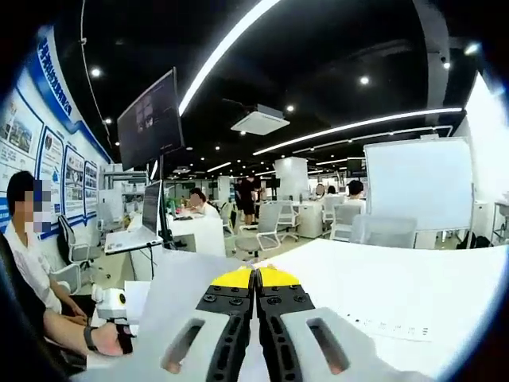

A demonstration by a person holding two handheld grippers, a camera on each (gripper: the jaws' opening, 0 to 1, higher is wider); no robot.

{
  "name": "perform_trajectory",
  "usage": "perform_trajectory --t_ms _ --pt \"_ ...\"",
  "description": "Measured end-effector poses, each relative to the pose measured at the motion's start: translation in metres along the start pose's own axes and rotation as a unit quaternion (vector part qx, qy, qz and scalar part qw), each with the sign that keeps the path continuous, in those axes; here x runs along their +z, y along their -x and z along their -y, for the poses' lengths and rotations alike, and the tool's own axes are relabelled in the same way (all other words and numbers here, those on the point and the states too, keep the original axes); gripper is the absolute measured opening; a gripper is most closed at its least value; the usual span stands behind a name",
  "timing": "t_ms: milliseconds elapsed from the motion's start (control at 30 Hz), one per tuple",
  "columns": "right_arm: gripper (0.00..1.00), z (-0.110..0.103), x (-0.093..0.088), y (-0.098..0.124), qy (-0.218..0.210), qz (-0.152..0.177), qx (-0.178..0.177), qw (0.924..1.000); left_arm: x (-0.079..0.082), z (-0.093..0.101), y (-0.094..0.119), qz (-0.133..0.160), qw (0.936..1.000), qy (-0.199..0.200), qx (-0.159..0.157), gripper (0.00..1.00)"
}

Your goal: Organize the stack of printing papers by aligning and flattening the scattered papers on the table

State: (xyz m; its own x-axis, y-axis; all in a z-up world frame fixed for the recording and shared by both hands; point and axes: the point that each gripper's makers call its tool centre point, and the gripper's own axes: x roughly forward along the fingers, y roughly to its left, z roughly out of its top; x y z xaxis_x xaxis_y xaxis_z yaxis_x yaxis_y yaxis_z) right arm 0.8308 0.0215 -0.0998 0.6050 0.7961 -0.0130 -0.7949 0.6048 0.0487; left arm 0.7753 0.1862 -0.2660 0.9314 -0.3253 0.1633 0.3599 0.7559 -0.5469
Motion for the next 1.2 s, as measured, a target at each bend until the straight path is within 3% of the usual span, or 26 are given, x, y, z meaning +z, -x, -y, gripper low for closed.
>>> perform_trajectory --t_ms 1200 --pt "0.0 0.017 -0.031 -0.024 0.007 -0.017 -0.014 0.9997 -0.002 0.004 0.001 -0.006 1.0 -0.005 -0.006 0.06"
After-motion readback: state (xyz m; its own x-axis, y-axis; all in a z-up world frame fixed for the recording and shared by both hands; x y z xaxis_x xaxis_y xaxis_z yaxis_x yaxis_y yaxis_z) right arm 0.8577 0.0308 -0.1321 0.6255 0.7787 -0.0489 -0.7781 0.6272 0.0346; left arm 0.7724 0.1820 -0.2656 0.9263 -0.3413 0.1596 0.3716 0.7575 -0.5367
